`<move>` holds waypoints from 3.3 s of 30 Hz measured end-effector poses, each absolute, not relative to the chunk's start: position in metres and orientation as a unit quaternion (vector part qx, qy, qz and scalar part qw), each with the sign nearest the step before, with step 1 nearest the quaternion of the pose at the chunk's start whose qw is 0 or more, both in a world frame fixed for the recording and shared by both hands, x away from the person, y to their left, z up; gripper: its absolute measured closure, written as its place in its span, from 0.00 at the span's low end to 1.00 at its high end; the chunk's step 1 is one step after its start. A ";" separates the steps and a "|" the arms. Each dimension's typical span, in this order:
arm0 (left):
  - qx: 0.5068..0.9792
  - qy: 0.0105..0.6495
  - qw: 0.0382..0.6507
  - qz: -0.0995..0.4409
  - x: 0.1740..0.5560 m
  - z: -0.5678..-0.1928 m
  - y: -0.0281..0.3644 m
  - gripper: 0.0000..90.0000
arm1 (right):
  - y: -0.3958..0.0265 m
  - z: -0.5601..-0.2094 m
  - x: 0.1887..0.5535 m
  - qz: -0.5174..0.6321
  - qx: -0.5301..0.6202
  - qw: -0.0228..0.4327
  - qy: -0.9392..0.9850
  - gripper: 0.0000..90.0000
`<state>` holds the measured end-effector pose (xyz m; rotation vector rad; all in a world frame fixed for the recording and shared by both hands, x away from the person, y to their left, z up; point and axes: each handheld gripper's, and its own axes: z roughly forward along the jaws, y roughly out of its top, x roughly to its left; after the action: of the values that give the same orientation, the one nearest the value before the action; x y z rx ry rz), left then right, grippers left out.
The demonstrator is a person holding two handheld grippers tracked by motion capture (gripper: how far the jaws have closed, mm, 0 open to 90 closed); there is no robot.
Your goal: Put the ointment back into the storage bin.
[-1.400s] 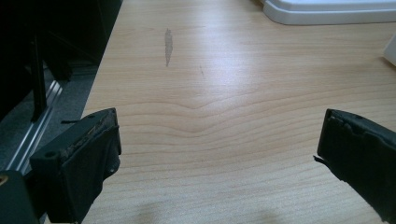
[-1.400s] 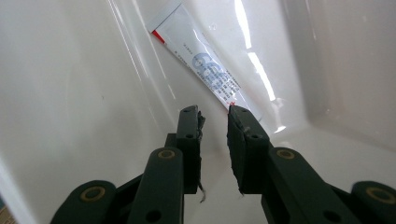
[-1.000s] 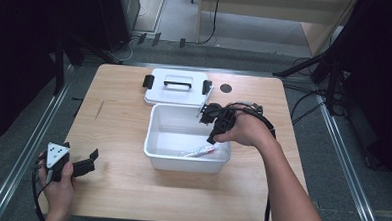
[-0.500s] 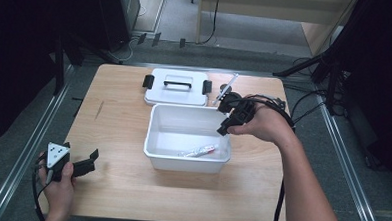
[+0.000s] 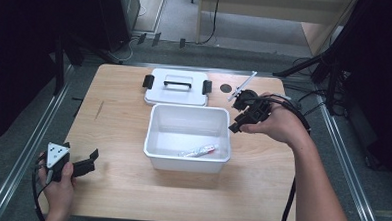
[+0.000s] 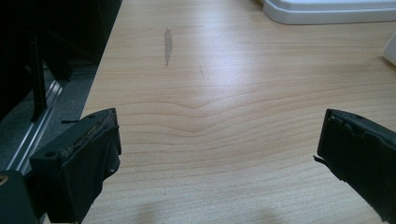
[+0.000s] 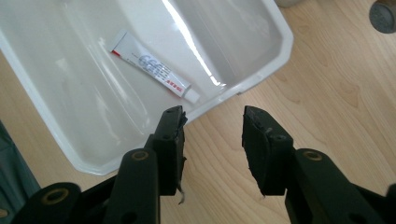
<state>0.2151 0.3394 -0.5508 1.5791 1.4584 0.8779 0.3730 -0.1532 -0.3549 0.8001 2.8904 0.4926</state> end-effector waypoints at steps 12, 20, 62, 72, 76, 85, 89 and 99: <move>0.626 0.575 0.397 0.347 0.215 -0.551 0.340 0.00 | -0.183 -0.371 0.376 0.195 0.329 0.047 0.923 0.59; 0.626 0.575 0.397 0.346 0.215 -0.551 0.339 0.00 | -0.201 -0.382 0.372 0.203 0.357 0.061 0.910 0.50; 0.626 0.574 0.395 0.350 0.214 -0.551 0.338 0.00 | -0.302 -0.492 0.315 0.303 0.523 0.214 0.767 0.00; 0.626 0.575 0.395 0.350 0.214 -0.551 0.338 0.00 | -0.317 -0.515 0.291 0.334 0.522 0.229 0.751 0.00; 0.625 0.575 0.395 0.349 0.214 -0.551 0.338 0.00 | -0.317 -0.519 0.280 0.341 0.514 0.238 0.750 0.01; 0.626 0.575 0.394 0.349 0.214 -0.551 0.338 0.00 | -0.329 -0.525 0.263 0.356 0.522 0.249 0.734 0.04; 0.625 0.576 0.394 0.349 0.214 -0.551 0.337 0.00 | -0.334 -0.527 0.256 0.364 0.523 0.249 0.730 0.04; 0.624 0.576 0.395 0.350 0.214 -0.551 0.337 0.00 | -0.349 -0.531 0.242 0.382 0.539 0.253 0.707 0.04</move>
<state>0.2137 0.3375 -0.5508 1.5831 1.4602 0.8875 0.2417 -0.3492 -0.5310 1.4641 1.9218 1.0381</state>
